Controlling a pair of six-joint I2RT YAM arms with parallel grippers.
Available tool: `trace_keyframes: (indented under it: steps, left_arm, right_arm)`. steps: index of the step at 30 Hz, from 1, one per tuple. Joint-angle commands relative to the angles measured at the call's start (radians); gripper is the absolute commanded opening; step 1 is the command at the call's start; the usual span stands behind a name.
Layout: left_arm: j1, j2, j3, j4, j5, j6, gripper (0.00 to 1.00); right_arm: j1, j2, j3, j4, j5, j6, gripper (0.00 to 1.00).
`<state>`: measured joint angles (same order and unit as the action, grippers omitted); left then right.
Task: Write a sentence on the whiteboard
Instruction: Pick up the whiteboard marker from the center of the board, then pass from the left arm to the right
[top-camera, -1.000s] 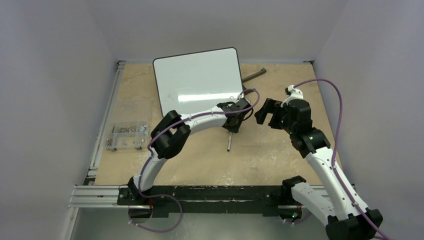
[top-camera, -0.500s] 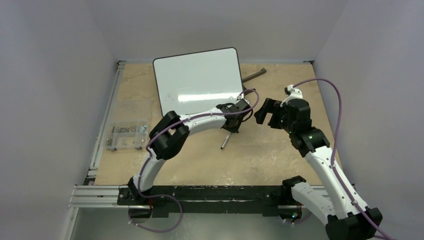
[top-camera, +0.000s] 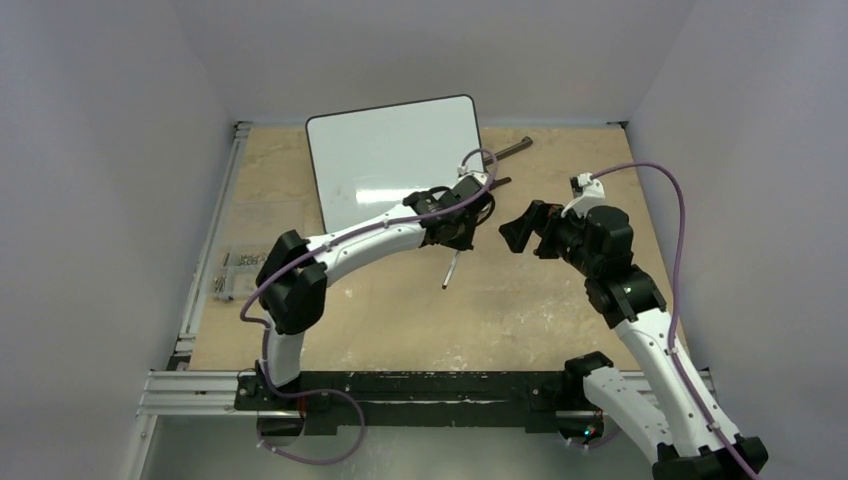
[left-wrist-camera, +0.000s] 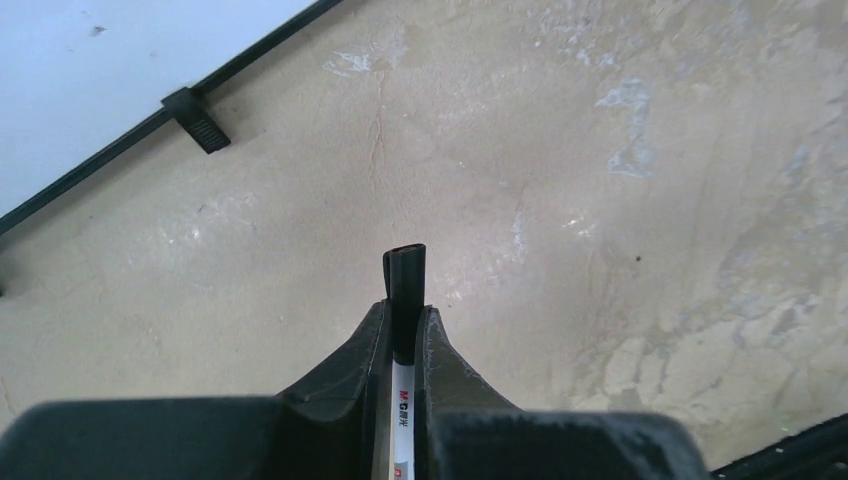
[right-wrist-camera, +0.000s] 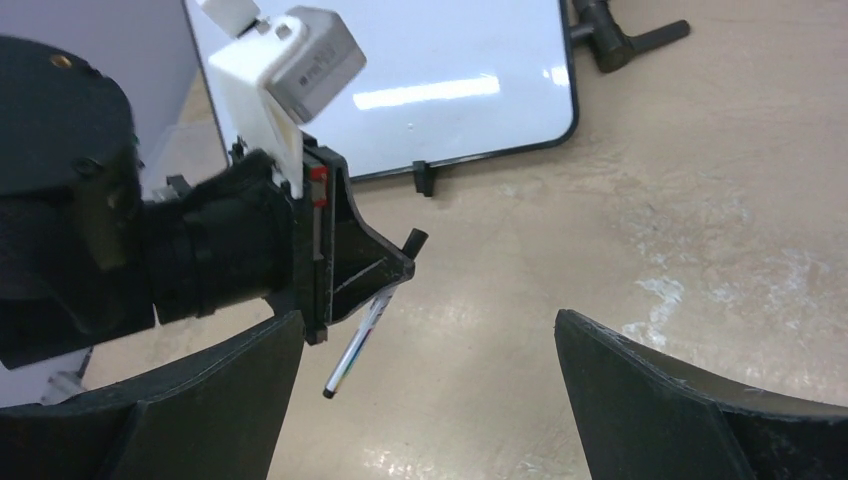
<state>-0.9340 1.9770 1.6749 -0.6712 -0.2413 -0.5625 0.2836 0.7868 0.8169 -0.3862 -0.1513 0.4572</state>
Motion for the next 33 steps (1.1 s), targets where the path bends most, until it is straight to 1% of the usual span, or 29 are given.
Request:
trace_keyframes:
  steps: [1,4,7,10,15,23,27,30,32,33]
  left_arm:
    - [0.03,-0.124,0.044,-0.058,-0.017,-0.089,0.0]
    - [0.064,-0.19,0.034,-0.07,0.016,-0.142,0.0]
    - [0.095,-0.248,0.015,-0.049,0.052,-0.203,0.0]
    - [0.114,-0.297,-0.009,-0.025,0.056,-0.259,0.0]
    - [0.124,-0.346,-0.013,-0.013,0.021,-0.358,0.0]
    - [0.135,-0.373,-0.009,-0.038,-0.002,-0.544,0.0]
    - [0.136,-0.38,-0.023,-0.029,-0.014,-0.612,0.0]
    - [0.136,-0.389,-0.038,-0.009,-0.028,-0.659,0.0]
    - [0.136,-0.39,-0.04,0.003,-0.035,-0.662,0.0]
    - [0.137,-0.388,-0.04,0.003,-0.033,-0.67,0.0]
  right_arm:
    - [0.006,-0.047,-0.012,0.119,-0.117,0.022,0.99]
    - [0.004,-0.074,-0.025,0.17,-0.158,0.039,0.99]
    - [0.005,-0.097,-0.047,0.219,-0.179,0.062,0.99]
    - [0.004,-0.109,-0.074,0.276,-0.206,0.085,0.99]
    - [0.005,-0.076,-0.103,0.371,-0.285,0.132,0.98]
    - [0.005,0.017,-0.164,0.617,-0.416,0.267,0.92]
    - [0.006,0.062,-0.171,0.682,-0.44,0.294,0.87]
    - [0.012,0.095,-0.177,0.721,-0.453,0.315,0.82]
    - [0.014,0.109,-0.178,0.74,-0.456,0.325,0.74]
    - [0.016,0.115,-0.174,0.744,-0.456,0.325,0.64]
